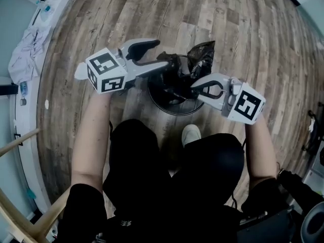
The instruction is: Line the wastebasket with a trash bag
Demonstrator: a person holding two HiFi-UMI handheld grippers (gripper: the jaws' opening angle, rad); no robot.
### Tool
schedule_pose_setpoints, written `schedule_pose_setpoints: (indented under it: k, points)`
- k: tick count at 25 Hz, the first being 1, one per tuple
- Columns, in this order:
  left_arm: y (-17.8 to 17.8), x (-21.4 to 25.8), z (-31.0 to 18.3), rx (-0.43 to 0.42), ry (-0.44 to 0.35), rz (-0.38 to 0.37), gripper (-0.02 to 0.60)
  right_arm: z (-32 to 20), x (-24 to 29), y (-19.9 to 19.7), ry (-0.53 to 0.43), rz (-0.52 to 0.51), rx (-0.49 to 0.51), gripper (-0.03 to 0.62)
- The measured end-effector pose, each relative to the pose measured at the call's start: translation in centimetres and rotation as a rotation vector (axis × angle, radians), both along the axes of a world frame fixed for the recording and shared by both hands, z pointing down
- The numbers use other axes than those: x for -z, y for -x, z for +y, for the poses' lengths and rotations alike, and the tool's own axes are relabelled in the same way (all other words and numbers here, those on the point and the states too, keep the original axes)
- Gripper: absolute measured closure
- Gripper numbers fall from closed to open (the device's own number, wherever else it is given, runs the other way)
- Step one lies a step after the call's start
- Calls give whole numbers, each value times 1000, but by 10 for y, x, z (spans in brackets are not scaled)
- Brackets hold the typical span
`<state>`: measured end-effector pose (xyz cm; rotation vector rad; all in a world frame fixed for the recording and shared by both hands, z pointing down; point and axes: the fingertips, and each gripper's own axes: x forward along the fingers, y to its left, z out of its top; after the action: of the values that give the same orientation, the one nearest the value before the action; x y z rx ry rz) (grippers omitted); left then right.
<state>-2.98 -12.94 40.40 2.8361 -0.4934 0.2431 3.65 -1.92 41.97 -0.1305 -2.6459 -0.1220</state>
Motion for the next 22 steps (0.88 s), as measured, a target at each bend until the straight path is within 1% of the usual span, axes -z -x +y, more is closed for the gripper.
schedule_pose_setpoints:
  k: [2,3,4,5,6,7,8,12,13,14,15,16,17,18,19,20,22]
  points:
    - [-8,-22,13,-62,38,-95,296,1,-1,-2,0,-7,-5,589]
    - [-11,-32,20,-88,62,-125,296,1,-1,-3,0,-11,-6,589]
    - [-13,-40,27,-108,89,-137,298,1,-1,-5,0,-14,-8,589]
    - [-15,-46,32,-124,114,-140,326,0,-1,-6,-1,-17,-10,589]
    - [-15,-51,37,-133,128,-143,404,-1,-1,-7,-1,-19,-14,589]
    - [-15,-55,41,-134,128,-148,502,-1,-2,-7,-1,-22,-18,589]
    - [-13,-57,45,-130,122,-153,574,-1,-2,-8,-1,-25,-21,589]
    - [-1,-51,52,-105,104,-125,574,1,-3,-13,15,-61,-56,589]
    - [3,-48,53,-95,97,-117,574,2,-2,-14,35,-85,-70,589]
    - [7,-44,54,-86,89,-111,574,4,0,-16,73,-115,-81,589]
    - [10,-41,55,-79,81,-107,574,7,3,-18,126,-138,-88,576]
    - [13,-38,55,-73,73,-105,574,10,5,-22,183,-150,-92,531]
    - [16,-34,55,-69,64,-104,574,10,9,-28,230,-156,-98,470]
    - [17,-31,55,-67,55,-103,574,7,15,-35,262,-165,-111,420]
    - [18,-28,55,-67,46,-103,574,0,23,-44,281,-184,-135,406]
    - [18,-25,56,-70,37,-105,574,-8,34,-54,290,-212,-168,405]
    - [17,-20,56,-78,16,-115,574,-30,60,-76,276,-288,-244,405]
